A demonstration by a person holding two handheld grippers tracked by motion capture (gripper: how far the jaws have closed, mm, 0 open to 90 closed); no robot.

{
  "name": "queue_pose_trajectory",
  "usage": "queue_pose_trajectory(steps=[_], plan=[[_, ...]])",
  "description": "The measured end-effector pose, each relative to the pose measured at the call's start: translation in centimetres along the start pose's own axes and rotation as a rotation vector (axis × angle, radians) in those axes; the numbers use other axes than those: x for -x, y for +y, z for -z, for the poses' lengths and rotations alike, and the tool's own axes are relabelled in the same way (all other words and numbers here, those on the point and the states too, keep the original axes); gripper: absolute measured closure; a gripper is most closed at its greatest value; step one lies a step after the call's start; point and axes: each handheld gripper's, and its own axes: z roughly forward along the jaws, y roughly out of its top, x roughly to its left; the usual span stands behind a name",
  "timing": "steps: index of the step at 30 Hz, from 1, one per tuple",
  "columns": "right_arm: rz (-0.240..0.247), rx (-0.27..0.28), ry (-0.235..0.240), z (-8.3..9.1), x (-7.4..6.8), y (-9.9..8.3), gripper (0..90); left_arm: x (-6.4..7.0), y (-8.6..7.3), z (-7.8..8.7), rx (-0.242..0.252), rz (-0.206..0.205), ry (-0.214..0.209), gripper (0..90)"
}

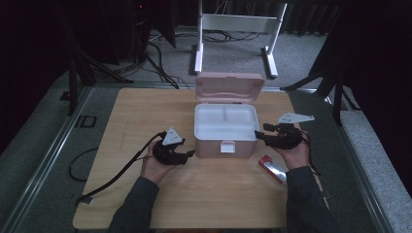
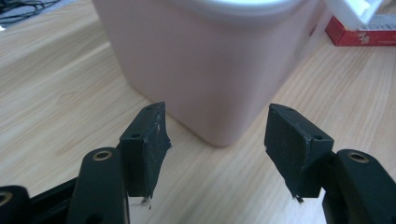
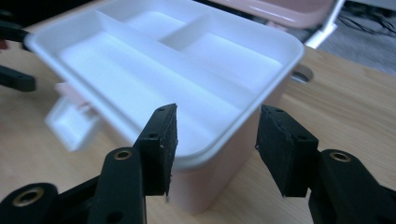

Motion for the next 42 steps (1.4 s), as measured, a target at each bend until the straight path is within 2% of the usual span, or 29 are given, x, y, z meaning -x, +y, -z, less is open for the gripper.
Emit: queue_pose_trajectory(steps=[2, 6, 9, 10, 13, 16, 20, 23, 25, 28, 32, 34, 36, 37, 42], plan=[[0.000, -0.024, 0.001, -0.7, 0.2, 0.0, 47.8, 0.1, 0.4, -0.8, -0.009, -0.016, -0.011, 40.4], [-0.014, -0.028, 0.021, -1.1, 0.3, 0.0, 50.8, 0.4, 0.7, -1.6, -0.008, -0.025, -0.033, 44.0], [-0.024, -0.025, 0.033, -1.1, 0.4, -0.2, 52.4, 0.8, 1.0, -2.1, -0.016, -0.024, -0.015, 43.1], [-0.022, -0.031, 0.029, -0.9, 0.5, -0.2, 52.6, 0.9, 1.2, -2.1, -0.007, -0.017, -0.027, 43.1], [-0.025, -0.041, 0.026, -0.4, 0.8, -0.4, 52.6, 1.3, 1.6, -2.4, -0.012, -0.033, -0.025, 43.0], [-0.028, -0.048, 0.024, 0.2, 0.9, -0.7, 52.6, 1.7, 1.8, -2.7, -0.014, -0.033, -0.037, 42.9], [-0.031, -0.039, 0.016, 1.1, 1.0, -1.4, 52.6, 2.3, 2.1, -3.0, -0.018, -0.054, -0.043, 42.9], [-0.040, -0.030, 0.020, 1.5, 1.2, -1.7, 52.2, 2.2, 2.1, -3.2, -0.009, -0.047, -0.059, 42.5], [-0.038, -0.029, 0.022, 1.5, 1.2, -1.7, 51.6, 2.2, 2.1, -3.1, -0.010, -0.049, -0.051, 40.7], [-0.026, -0.024, 0.025, 1.4, 1.3, -1.6, 46.9, 2.2, 2.0, -2.5, -0.011, -0.060, -0.033, 38.8], [-0.019, 0.004, 0.040, 1.6, 1.3, -1.4, 46.6, 2.3, 1.9, -1.5, -0.012, -0.077, -0.020, 37.9], [-0.021, 0.029, 0.051, 2.0, 1.6, -1.1, 46.6, 2.3, 1.5, -0.3, 0.002, -0.075, -0.009, 37.9], [-0.014, 0.037, 0.053, 2.3, 1.9, -0.8, 46.7, 2.1, 0.8, 0.9, 0.004, -0.066, 0.010, 37.9], [-0.014, 0.037, 0.053, 2.3, 1.9, -0.8, 46.7, 2.1, 0.8, 0.9, 0.004, -0.066, 0.010, 37.8], [0.039, 0.039, 0.059, 2.5, 2.7, 0.4, 47.0, 1.2, -0.8, 3.0, 0.001, -0.034, 0.031, 37.2]])
